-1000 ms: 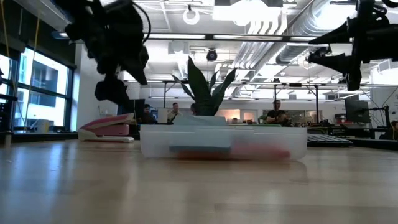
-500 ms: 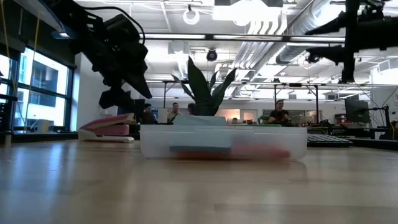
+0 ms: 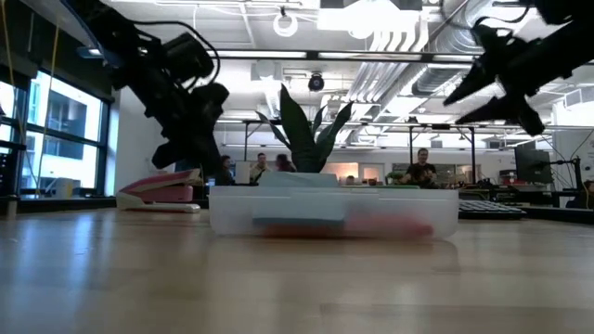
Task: Pack school essentials
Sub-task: Close the supply box
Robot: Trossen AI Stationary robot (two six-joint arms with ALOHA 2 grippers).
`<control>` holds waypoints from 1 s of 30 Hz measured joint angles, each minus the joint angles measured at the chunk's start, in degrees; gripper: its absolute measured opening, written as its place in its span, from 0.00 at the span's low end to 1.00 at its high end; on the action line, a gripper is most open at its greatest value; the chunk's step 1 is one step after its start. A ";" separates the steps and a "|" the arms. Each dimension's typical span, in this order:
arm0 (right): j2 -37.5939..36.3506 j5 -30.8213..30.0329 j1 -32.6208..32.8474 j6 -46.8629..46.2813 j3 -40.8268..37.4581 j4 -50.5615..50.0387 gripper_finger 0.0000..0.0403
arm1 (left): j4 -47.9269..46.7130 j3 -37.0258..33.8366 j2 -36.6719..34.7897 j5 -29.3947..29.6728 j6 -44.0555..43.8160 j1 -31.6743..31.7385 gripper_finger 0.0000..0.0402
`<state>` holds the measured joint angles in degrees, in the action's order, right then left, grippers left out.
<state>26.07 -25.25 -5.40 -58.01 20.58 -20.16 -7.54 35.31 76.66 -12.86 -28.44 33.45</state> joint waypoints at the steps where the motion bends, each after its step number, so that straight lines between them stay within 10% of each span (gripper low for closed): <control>1: 1.78 1.83 -0.66 -1.04 0.00 0.11 0.43 | 0.31 0.00 1.07 -0.15 -0.53 0.08 0.04; 17: 22.13 20.66 -1.86 -9.22 0.00 13.14 0.43 | 14.59 0.00 19.49 -4.38 -4.62 0.39 0.00; 30: 29.11 33.92 11.99 -19.52 0.00 20.68 0.43 | 22.81 0.04 23.04 -2.50 -7.22 0.29 0.00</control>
<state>55.19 8.67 6.58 -77.53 20.58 0.52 15.27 35.35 99.70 -15.36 -35.66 33.74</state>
